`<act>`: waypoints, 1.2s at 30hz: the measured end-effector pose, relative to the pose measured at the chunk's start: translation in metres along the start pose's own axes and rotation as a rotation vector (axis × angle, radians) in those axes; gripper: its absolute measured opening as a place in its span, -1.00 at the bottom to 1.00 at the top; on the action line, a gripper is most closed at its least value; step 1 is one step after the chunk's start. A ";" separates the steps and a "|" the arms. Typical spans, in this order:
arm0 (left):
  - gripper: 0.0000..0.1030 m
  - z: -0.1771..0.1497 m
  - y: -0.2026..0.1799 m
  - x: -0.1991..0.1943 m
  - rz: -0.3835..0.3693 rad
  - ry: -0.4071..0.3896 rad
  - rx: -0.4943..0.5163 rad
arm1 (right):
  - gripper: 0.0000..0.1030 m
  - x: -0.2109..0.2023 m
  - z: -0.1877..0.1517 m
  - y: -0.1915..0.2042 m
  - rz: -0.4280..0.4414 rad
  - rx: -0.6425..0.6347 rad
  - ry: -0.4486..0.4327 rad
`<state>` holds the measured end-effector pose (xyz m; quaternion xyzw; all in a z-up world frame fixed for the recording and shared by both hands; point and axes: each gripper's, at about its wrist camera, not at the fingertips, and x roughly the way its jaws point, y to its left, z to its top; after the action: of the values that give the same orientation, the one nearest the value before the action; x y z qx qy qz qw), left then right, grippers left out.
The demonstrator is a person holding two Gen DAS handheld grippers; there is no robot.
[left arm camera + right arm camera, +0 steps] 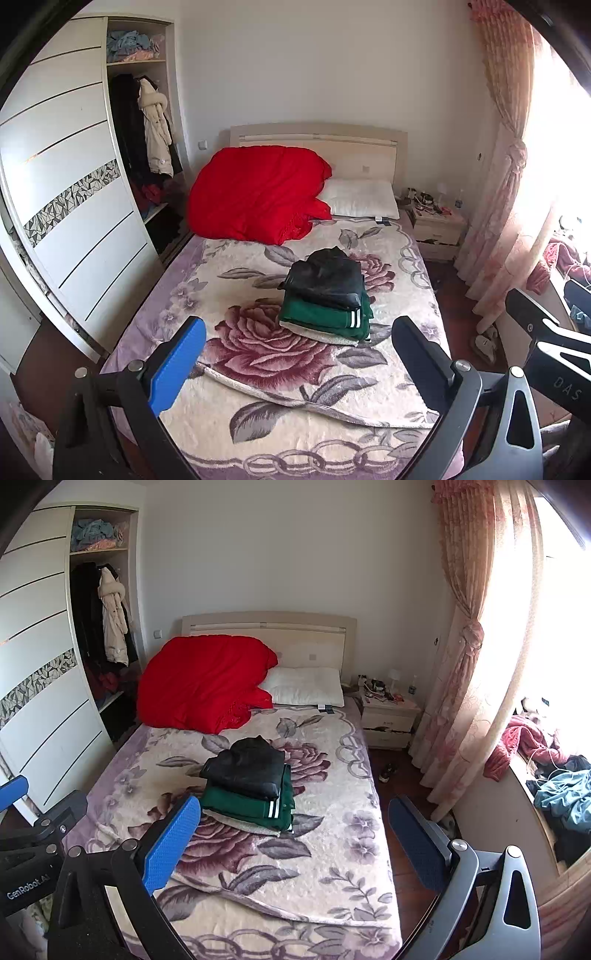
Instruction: Fold large clothes
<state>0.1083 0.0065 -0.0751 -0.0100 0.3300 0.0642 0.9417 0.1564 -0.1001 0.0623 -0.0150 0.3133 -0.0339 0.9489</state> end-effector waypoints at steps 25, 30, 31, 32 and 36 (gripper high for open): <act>0.99 0.012 0.004 -0.007 0.003 -0.019 0.009 | 1.00 0.003 0.005 -0.001 0.016 0.001 -0.006; 0.99 0.013 0.004 -0.008 0.006 -0.024 0.008 | 1.00 0.005 0.007 -0.002 0.018 0.003 -0.010; 0.99 0.013 0.004 -0.008 0.003 -0.023 0.009 | 1.00 0.005 0.007 -0.001 0.018 0.003 -0.010; 0.99 0.013 0.004 -0.008 0.004 -0.024 0.008 | 1.00 0.005 0.007 -0.001 0.017 0.004 -0.011; 0.99 0.014 0.004 -0.008 0.003 -0.024 0.007 | 1.00 0.005 0.007 -0.002 0.017 0.005 -0.011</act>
<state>0.1102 0.0107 -0.0596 -0.0054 0.3189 0.0646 0.9456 0.1646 -0.1020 0.0652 -0.0102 0.3080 -0.0265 0.9510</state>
